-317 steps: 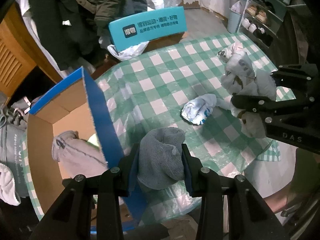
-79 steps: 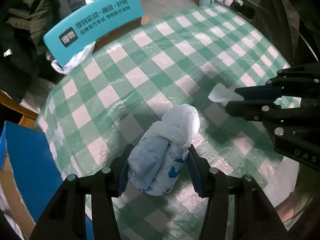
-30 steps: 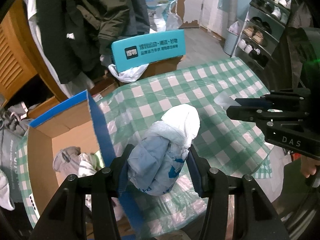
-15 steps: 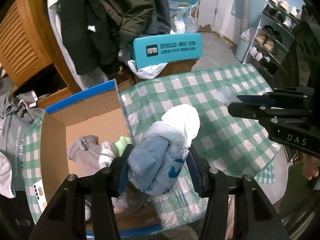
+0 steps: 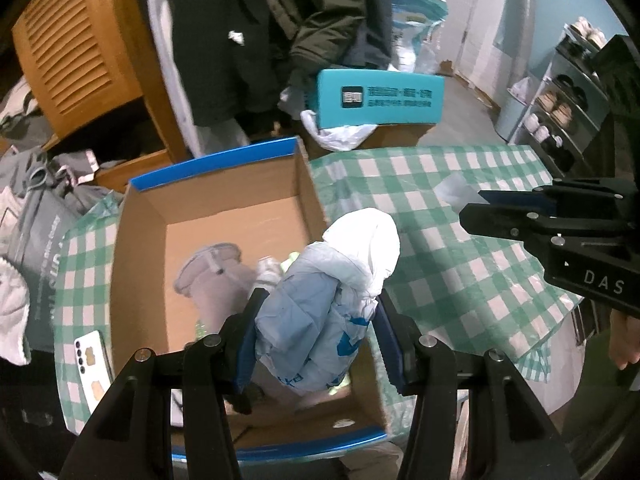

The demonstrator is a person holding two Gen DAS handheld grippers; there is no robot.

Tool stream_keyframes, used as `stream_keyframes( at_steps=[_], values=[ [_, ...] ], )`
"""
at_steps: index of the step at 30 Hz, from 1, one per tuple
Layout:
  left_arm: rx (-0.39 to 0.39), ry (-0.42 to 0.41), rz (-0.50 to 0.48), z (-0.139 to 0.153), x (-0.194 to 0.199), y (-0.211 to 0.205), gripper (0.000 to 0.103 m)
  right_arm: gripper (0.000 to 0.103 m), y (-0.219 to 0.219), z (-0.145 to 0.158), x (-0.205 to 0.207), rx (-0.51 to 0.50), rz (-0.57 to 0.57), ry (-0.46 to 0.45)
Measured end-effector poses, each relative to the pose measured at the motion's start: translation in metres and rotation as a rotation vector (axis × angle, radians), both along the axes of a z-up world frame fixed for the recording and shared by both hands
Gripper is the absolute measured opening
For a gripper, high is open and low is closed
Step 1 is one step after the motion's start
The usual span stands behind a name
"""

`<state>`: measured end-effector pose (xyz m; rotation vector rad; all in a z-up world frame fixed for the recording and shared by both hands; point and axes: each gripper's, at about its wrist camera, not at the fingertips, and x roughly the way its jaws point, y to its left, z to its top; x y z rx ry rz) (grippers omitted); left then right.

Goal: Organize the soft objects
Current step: 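Carry the white-and-blue bundle with the left tool while the right tool carries the white item to the box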

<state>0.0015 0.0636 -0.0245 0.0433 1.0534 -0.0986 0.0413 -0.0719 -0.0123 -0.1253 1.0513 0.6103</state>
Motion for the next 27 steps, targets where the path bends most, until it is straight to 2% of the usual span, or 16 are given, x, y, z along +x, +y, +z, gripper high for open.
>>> stream_keyframes(
  at_steps=[14, 27],
  values=[
    [-0.001, 0.032, 0.132, -0.018, -0.011, 0.061, 0.053, 0.017, 0.065, -0.006, -0.007, -0.013, 0.089, 0.021],
    [0.007, 0.065, 0.195, -0.029, -0.015, 0.084, 0.056, 0.019, 0.101, -0.021, -0.011, -0.022, 0.141, 0.06]
  ],
)
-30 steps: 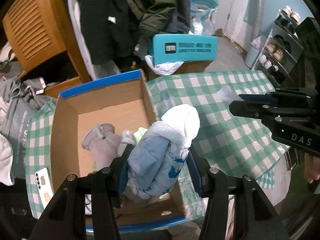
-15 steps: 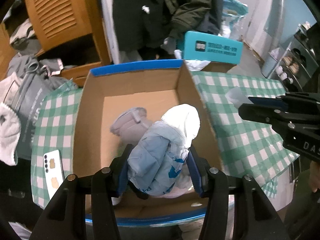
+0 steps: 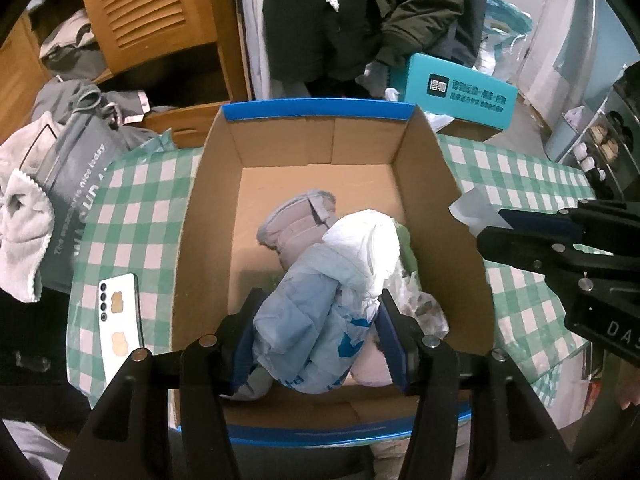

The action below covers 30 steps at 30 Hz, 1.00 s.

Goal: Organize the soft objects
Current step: 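Carry the white-and-blue bundle with the left tool while the right tool carries the white item to the box, then open the left tool over the box dropping the bundle while the right tool drops the white item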

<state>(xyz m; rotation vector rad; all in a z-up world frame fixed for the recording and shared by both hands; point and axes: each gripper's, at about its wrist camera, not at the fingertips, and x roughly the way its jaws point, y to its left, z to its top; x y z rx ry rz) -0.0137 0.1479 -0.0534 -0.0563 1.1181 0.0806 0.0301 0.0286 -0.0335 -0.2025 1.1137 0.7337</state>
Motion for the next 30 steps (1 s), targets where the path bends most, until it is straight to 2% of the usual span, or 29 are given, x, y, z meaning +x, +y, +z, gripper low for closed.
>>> stream_keyframes(
  at_steps=[3, 5, 7, 12, 16, 20, 25, 28, 30],
  values=[
    [0.003, 0.005, 0.003, 0.0, 0.0, 0.001, 0.06, 0.024, 0.003, -0.001, 0.0, 0.002, 0.006, 0.001],
    [0.013, 0.003, 0.005, 0.0, -0.001, 0.001, 0.065, 0.038, 0.003, 0.0, 0.0, 0.009, 0.002, -0.004],
    [0.026, 0.004, 0.01, 0.001, -0.001, 0.001, 0.068, 0.046, 0.003, 0.001, 0.0, 0.018, -0.002, -0.011],
    [0.021, 0.003, 0.018, 0.004, -0.003, 0.001, 0.068, 0.053, -0.005, 0.003, 0.001, 0.018, -0.02, -0.014],
    [0.016, -0.025, 0.042, 0.013, -0.006, 0.001, 0.075, 0.064, -0.018, 0.009, -0.001, 0.013, -0.05, -0.036],
    [0.016, -0.06, 0.053, 0.024, -0.009, -0.003, 0.076, 0.066, -0.033, 0.018, -0.002, 0.022, -0.091, -0.057],
    [-0.01, -0.08, 0.01, 0.033, -0.012, -0.017, 0.076, 0.067, -0.055, 0.031, -0.006, 0.053, -0.143, -0.076],
    [-0.008, -0.097, -0.018, 0.038, -0.014, -0.029, 0.081, 0.067, -0.065, 0.039, -0.009, 0.055, -0.16, -0.101],
    [-0.007, -0.107, -0.029, 0.041, -0.016, -0.035, 0.081, 0.067, -0.071, 0.044, -0.011, 0.058, -0.17, -0.114]
  ],
)
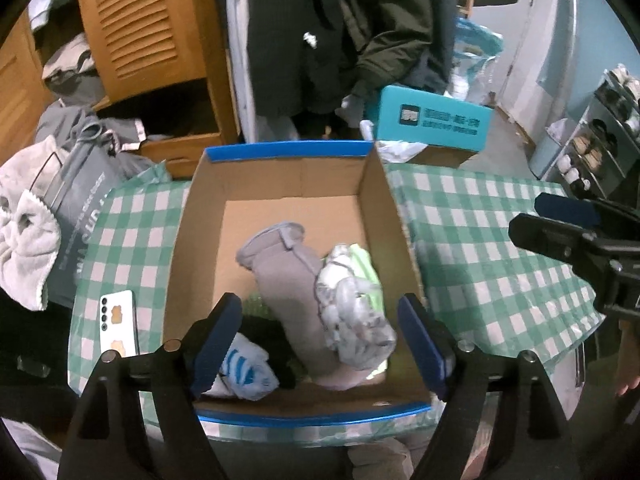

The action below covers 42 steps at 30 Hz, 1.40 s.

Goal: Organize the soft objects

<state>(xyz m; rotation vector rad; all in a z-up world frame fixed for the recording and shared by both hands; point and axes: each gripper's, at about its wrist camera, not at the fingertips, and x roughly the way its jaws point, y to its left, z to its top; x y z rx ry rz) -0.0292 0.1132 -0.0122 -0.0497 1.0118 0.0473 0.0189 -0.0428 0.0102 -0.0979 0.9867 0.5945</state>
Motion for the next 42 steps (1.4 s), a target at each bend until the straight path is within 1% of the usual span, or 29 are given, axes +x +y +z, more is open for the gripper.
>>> stream_keyframes(
  at_steps=[2, 5, 8, 11, 13, 16, 21, 27, 32, 42],
  values=[
    [0.023, -0.016, -0.015, 0.005, -0.002, -0.008, 0.081, 0.067, -0.007, 0.005, -0.002, -0.006, -0.012, -0.017],
    [0.036, -0.039, -0.021, 0.012, -0.006, -0.015, 0.081, 0.068, -0.018, 0.012, -0.008, -0.018, -0.03, -0.051],
    [0.021, -0.051, -0.021, 0.016, -0.008, -0.019, 0.082, 0.068, -0.027, 0.015, -0.012, -0.008, -0.044, -0.061],
    [-0.01, -0.064, -0.024, 0.021, -0.008, -0.021, 0.082, 0.068, -0.036, 0.017, -0.014, 0.004, -0.053, -0.064],
    [-0.009, -0.067, -0.019, 0.022, -0.008, -0.023, 0.082, 0.068, -0.041, 0.017, -0.016, 0.007, -0.058, -0.069],
    [-0.012, -0.074, -0.008, 0.022, -0.007, -0.024, 0.088, 0.068, -0.046, 0.018, -0.017, 0.008, -0.065, -0.082],
    [0.009, -0.084, 0.005, 0.023, -0.006, -0.029, 0.088, 0.068, -0.055, 0.016, -0.016, 0.021, -0.075, -0.075],
    [0.037, -0.093, -0.006, 0.024, -0.006, -0.037, 0.088, 0.068, -0.062, 0.01, -0.013, 0.016, -0.084, -0.071],
    [0.042, -0.09, -0.022, 0.025, -0.005, -0.043, 0.088, 0.068, -0.067, 0.007, -0.011, 0.022, -0.093, -0.06],
    [0.058, -0.081, -0.022, 0.022, -0.004, -0.045, 0.088, 0.068, -0.073, 0.003, -0.009, 0.027, -0.105, -0.047]
  ],
)
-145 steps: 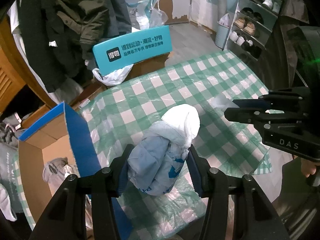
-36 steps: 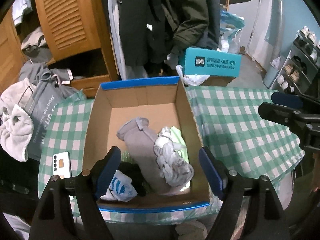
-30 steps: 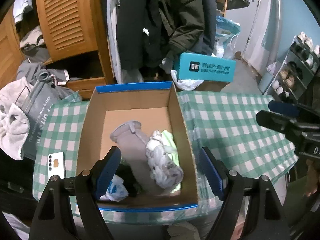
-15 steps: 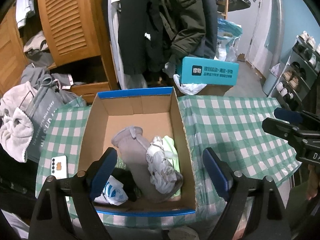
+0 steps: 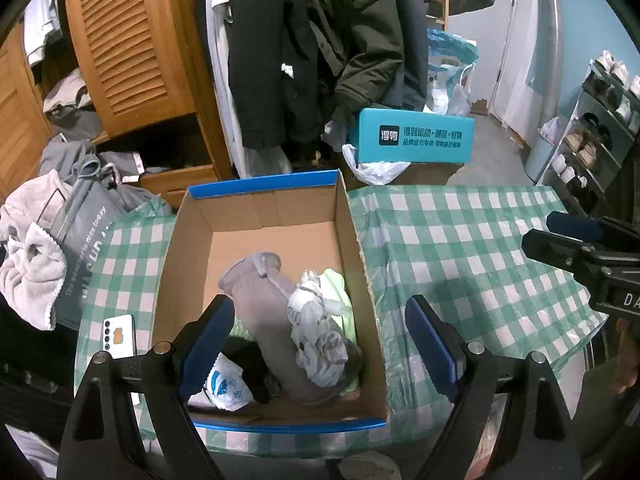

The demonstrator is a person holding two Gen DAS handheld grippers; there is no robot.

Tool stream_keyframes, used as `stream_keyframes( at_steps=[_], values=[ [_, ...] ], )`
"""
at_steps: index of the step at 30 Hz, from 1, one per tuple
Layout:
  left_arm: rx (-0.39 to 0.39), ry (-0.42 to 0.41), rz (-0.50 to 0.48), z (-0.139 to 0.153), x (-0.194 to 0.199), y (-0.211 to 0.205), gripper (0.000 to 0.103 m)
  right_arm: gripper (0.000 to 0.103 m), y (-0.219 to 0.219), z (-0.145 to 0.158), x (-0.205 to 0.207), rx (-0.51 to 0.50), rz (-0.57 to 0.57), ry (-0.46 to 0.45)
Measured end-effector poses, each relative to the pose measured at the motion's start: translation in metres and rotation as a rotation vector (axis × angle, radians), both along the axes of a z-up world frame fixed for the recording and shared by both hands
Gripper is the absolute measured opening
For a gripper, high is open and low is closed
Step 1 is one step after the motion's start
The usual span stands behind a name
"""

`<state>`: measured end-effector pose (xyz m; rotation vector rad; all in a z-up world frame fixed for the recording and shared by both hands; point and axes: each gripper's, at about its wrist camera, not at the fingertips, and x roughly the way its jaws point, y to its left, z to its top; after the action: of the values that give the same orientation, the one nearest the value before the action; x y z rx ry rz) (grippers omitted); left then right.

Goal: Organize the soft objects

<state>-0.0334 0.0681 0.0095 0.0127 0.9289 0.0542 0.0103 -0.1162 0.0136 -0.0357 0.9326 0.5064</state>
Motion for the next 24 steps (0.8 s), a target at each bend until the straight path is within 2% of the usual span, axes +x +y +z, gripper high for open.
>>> stream_keyframes(
  at_steps=[24],
  values=[
    [0.012, 0.022, 0.017, -0.0092, -0.0038, 0.0078, 0.088, 0.068, 0.0001, -0.002, -0.0008, -0.005, 0.004, 0.004]
  ],
)
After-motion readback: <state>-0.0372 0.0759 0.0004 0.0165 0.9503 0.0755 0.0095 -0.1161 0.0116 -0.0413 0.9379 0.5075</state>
